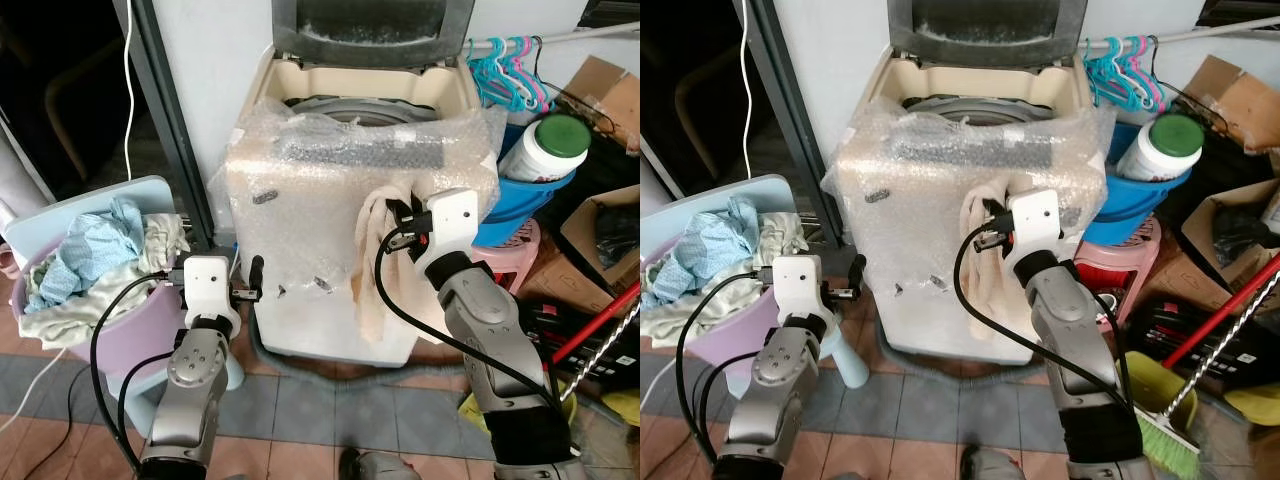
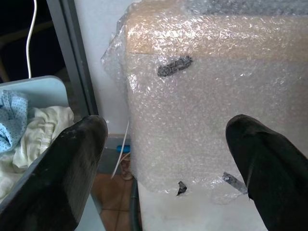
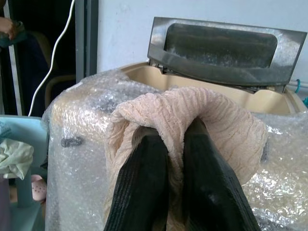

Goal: Clothes washing

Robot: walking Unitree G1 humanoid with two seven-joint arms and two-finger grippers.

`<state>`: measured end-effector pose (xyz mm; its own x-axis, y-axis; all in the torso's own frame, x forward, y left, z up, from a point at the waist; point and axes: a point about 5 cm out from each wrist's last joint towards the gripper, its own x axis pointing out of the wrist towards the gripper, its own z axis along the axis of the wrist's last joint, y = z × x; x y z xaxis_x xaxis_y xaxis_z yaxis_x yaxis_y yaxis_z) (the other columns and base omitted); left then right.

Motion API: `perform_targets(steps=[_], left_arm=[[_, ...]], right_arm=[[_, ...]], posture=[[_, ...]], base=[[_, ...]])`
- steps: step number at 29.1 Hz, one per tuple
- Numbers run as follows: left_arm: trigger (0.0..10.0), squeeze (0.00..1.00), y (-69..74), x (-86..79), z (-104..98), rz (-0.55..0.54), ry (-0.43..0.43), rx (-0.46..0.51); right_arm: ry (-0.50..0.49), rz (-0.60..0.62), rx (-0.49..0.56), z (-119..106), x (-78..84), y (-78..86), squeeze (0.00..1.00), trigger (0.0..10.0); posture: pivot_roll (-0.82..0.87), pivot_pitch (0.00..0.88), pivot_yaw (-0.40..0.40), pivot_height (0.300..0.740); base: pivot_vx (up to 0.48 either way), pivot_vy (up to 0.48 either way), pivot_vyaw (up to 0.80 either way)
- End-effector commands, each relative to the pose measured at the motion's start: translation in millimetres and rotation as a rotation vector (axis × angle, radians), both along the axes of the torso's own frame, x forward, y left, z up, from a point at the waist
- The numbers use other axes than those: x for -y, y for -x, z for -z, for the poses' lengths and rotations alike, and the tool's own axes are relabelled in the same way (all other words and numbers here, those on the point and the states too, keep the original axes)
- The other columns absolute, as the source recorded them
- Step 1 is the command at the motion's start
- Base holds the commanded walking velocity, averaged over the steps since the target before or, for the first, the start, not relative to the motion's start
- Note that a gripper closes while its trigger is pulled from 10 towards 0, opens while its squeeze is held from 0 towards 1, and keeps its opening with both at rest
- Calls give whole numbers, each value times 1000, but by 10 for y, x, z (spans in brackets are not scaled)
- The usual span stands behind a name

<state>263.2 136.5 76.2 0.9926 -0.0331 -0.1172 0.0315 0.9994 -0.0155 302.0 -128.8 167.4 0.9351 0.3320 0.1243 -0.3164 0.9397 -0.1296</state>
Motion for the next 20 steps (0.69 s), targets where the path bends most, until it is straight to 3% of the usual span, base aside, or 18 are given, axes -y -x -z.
perform_targets(steps=[1, 20], left_arm=[[10000, 0, -1, -22, -15, -1, -5, 10], [10000, 0, -3, -40, -11, -2, -7, 15]], right_arm=[[1, -12, 37, -73, -10, -32, 0, 10000], [83, -77, 143, -225, -59, -151, 0, 10000]], posture=[[-35, 0, 19, 740], [-33, 0, 23, 740]], base=[[285, 0, 0], [431, 0, 0]])
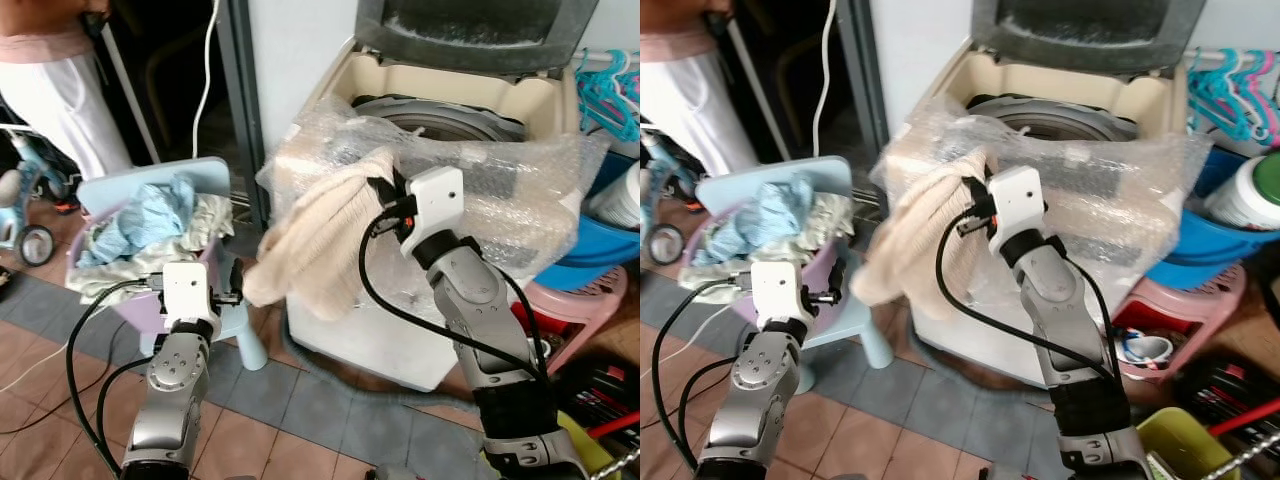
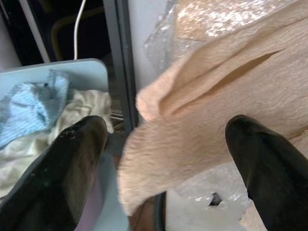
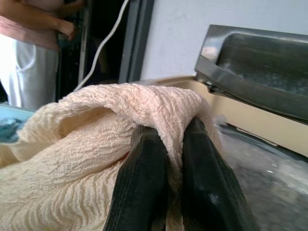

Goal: Clothes washing

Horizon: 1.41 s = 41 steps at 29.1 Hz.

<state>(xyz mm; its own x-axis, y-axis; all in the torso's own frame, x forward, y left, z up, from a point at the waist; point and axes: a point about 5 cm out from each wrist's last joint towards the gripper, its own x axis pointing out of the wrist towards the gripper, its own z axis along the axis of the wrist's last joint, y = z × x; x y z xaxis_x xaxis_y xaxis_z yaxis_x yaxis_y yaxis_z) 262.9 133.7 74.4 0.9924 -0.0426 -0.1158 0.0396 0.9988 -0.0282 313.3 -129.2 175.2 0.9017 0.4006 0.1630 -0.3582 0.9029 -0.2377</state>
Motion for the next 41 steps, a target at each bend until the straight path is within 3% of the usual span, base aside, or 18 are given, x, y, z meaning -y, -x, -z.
perform_targets(steps=[1, 5, 8, 10, 11, 13, 14, 16, 17, 20, 24, 26, 27, 28, 29, 30, 35, 41], left_arm=[[10000, 0, -7, -67, -28, -10, -20, 14], [10000, 0, -28, -39, -32, 0, -14, 15], [10000, 0, -35, -35, -26, -5, -9, 8], [10000, 0, -44, -26, -24, -7, -11, 3], [10000, 0, -50, -18, -21, -4, -11, 1], [10000, 0, -53, -16, -20, -4, -11, 0], [10000, 0, -56, -15, -20, -5, -10, 0], [10000, 0, -56, -12, -19, -7, -9, -1], [10000, 0, -55, -8, -19, -10, -9, -1], [10000, 0, -50, -9, -16, -18, -7, -3], [10000, 0, -43, -12, -10, -28, -4, -9], [10000, 0, -40, -10, -7, -29, -3, -11], [10000, 0, -37, -6, -3, -28, -3, -14], [10000, 0, -37, -6, -3, -28, -3, -14], [10000, 0, -36, -4, -1, -27, -2, -16], [10000, 0, -34, -2, 3, -24, -2, -19], [10000, 0, -37, 5, 17, -29, -5, -30], [10000, 0, -32, 4, 35, -54, 8, -46]], right_arm=[[-3, -22, 70, -156, -64, -46, 0, 10000], [45, -78, 172, -518, -83, -273, 0, 10000], [59, -100, 207, -658, -93, -342, 0, 10000], [78, -127, 251, -840, -115, -419, 0, 10000], [107, -147, 314, -1072, -143, -496, 0, 10000], [119, -150, 344, -1180, -152, -528, 0, 10000], [98, -80, 415, -1432, -91, -605, 0, 10000], [27, 9, 472, -1696, 10, -664, 0, 10000], [-59, 104, 498, -1887, 150, -709, 0, 10000], [-136, 190, 488, -1975, 306, -762, 0, 10000], [-195, 378, 313, -1677, 551, -931, 0, 10000], [-165, 383, 238, -1439, 540, -967, 0, 10000], [-141, 333, 178, -1201, 471, -971, 0, 10000], [-141, 333, 178, -1201, 471, -971, 0, 10000], [-156, 286, 143, -1078, 423, -957, 447, 10000], [-174, 218, 101, -923, 358, -927, 1000, 10000], [-156, 119, 75, -695, 280, -814, 1000, 10000], [-131, 110, 107, -595, 325, -683, 1000, 10000]], posture=[[-33, 0, 23, 740], [-41, 0, 30, 740], [-42, 0, 32, 740], [-44, 0, 31, 740], [-44, 0, 30, 740], [-44, 0, 30, 740], [-42, 0, 27, 740], [-40, 0, 25, 740], [-33, 0, 18, 740], [-26, 0, 12, 740], [-23, 0, 6, 740], [-24, 0, 7, 740], [-25, 0, 7, 740], [-25, 0, 7, 740], [-27, 0, 9, 740], [-28, 0, 9, 740], [-31, 0, 12, 740], [-36, 0, 10, 740]], base=[[450, 0, 0], [449, 0, 0], [401, 0, 0], [0, 0, 0], [0, 0, 0], [0, 0, 0], [0, 0, 0], [0, 0, 0], [0, 0, 0], [0, 0, 0], [0, 0, 0], [0, 0, 0], [0, 0, 0], [0, 0, 0], [0, 0, 0], [0, 0, 0], [0, 0, 0], [0, 0, 0]])
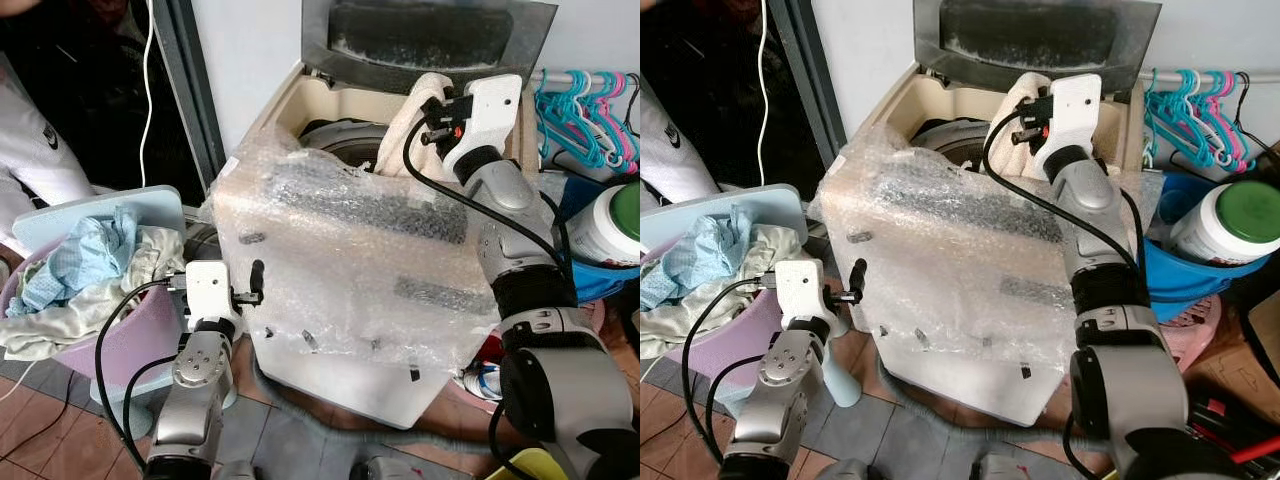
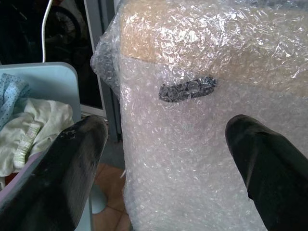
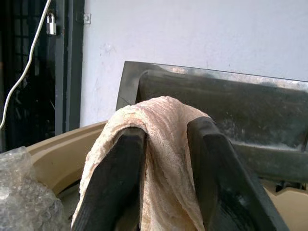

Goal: Clothes washing

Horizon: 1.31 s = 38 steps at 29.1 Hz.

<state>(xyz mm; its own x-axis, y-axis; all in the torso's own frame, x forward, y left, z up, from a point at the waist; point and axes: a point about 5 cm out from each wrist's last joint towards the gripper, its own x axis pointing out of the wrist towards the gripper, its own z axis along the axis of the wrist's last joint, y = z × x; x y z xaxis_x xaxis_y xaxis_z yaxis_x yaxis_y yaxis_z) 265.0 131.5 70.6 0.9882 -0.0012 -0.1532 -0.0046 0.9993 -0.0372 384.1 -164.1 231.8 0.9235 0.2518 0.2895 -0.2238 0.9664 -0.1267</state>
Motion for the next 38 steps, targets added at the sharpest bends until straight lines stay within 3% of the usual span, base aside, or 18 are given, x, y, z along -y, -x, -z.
perform_targets(steps=[1, 7, 16, 17, 18, 19, 20, 22, 25, 27, 30, 33, 38], left_arm=[[10000, 0, -9, -21, 1, -13, 1, -11], [10000, 0, 1, -25, 6, -14, 2, -16], [10000, 0, 17, -26, 8, -16, 7, -20], [10000, 0, 18, -27, 8, -16, 7, -21], [10000, 0, 19, -27, 12, -14, 5, -24], [10000, 0, 19, -27, 12, -14, 5, -24], [10000, 0, 21, -25, 21, -6, -1, -32], [10000, 0, 20, -17, 22, 1, -4, -34], [10000, 0, 22, -18, 21, 2, -5, -32], [10000, 0, 31, -40, 19, -16, 1, -32], [10000, 0, 34, -50, 21, -22, 1, -34], [10000, 0, 45, -62, 22, -27, 0, -36], [10000, 0, 47, -70, 14, -24, -5, -37]], right_arm=[[17, -16, 23, -2, -25, 56, 1000, 10000], [104, -68, -18, 240, -110, 252, 1000, 10000], [174, -109, -90, 429, -92, 443, 1000, 10000], [202, -128, -107, 464, -96, 474, 1000, 10000], [303, -210, -140, 539, -118, 552, 1000, 10000], [303, -210, -140, 539, -118, 552, 1000, 10000], [400, -343, -258, 653, -97, 658, 1000, 10000], [383, -371, -302, 646, -35, 648, 1000, 10000], [325, -345, -257, 548, -18, 595, 1000, 10000], [231, -349, -204, 471, -87, 608, 1000, 10000], [206, -332, -177, 473, -131, 627, 1000, 10000], [115, -287, -155, 567, -275, 730, 1000, 10000], [47, -263, -189, 741, -461, 905, 1000, 10000]], posture=[[-33, 0, 4, 740], [-32, 0, 2, 740], [-31, 0, -1, 740], [-31, 0, -1, 740], [-33, 0, 1, 740], [-33, 0, 1, 740], [-41, 0, 7, 740], [-41, 0, 9, 740], [-38, 0, 8, 740], [-34, 0, 6, 740], [-31, 0, 5, 740], [-25, 0, 3, 740], [-26, 0, 10, 740]], base=[[0, 0, 0], [0, 0, 0], [0, 0, 0], [0, 0, 0], [0, 0, 0], [0, 0, 0], [0, 0, 0], [0, 0, 0], [0, 0, 0], [0, 0, 0], [0, 0, 0], [0, 225, 0], [0, 451, 0]])
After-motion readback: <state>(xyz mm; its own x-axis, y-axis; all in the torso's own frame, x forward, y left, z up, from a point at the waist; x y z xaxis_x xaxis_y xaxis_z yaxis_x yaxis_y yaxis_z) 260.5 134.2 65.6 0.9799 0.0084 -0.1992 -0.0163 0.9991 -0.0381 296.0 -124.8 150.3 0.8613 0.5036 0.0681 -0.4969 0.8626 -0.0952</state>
